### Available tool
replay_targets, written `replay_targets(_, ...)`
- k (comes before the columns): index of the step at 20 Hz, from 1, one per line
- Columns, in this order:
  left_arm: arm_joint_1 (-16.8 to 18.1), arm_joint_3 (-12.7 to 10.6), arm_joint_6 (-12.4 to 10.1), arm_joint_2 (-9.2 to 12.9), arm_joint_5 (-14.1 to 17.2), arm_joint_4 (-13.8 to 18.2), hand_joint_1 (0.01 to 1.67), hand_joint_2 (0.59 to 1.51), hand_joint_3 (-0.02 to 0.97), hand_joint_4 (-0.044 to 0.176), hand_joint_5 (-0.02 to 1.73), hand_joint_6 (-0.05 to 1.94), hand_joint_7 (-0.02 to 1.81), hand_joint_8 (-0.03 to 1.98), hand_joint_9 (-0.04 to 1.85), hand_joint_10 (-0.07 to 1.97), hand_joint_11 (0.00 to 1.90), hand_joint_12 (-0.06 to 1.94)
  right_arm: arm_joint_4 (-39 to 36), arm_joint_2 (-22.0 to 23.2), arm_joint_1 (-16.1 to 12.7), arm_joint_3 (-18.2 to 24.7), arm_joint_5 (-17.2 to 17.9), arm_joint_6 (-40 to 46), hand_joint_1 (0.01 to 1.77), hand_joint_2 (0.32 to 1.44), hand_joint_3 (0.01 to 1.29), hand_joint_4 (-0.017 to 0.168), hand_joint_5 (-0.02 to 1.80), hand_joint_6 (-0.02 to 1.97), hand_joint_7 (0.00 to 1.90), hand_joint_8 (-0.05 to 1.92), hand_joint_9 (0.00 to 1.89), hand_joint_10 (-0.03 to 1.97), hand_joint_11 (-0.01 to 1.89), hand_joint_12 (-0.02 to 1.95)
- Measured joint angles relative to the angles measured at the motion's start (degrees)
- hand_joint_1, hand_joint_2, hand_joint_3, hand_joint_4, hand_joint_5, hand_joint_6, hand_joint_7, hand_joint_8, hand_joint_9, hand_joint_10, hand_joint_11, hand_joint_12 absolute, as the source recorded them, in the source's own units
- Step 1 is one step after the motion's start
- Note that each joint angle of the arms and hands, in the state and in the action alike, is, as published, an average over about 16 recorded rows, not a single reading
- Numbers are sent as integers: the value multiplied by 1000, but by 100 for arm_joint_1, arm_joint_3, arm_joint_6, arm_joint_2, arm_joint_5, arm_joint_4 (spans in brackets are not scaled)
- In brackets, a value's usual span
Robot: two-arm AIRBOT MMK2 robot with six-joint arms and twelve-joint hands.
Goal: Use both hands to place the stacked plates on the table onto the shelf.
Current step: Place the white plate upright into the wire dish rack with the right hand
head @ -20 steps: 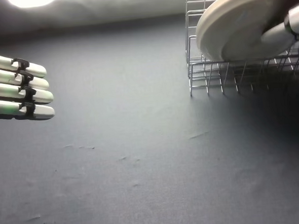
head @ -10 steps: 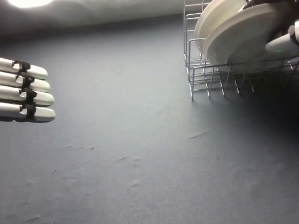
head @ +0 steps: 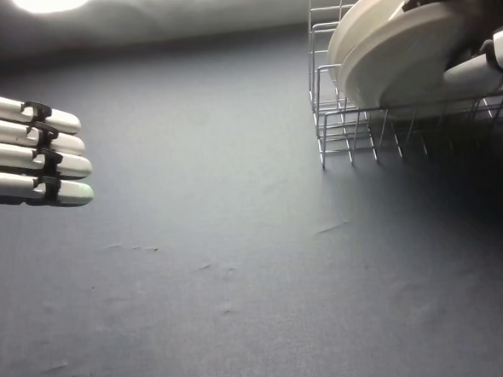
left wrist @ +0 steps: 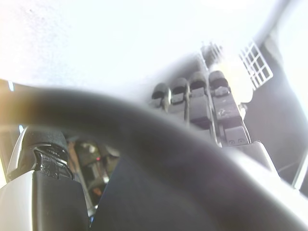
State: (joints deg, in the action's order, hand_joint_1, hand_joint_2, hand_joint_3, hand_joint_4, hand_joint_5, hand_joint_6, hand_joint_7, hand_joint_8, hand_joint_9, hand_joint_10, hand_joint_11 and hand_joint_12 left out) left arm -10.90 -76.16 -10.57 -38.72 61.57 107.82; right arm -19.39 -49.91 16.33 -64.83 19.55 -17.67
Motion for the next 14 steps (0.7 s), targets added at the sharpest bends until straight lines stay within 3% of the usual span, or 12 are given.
replay_targets(8,0,17,-12,0,21,1,21,1065,17,2,22,11,20,16,21,16,16,8,-207,23,-64,3,162,-27,1183,1056,13,-7,726,25,813,12,777,17,328,1068)
replay_targets(14,0,82,-184,1,88,-14,22,1066,17,2,23,11,20,16,20,16,17,8,-520,37,-180,47,365,-38,1114,1079,13,-5,639,22,709,12,659,17,173,1110)
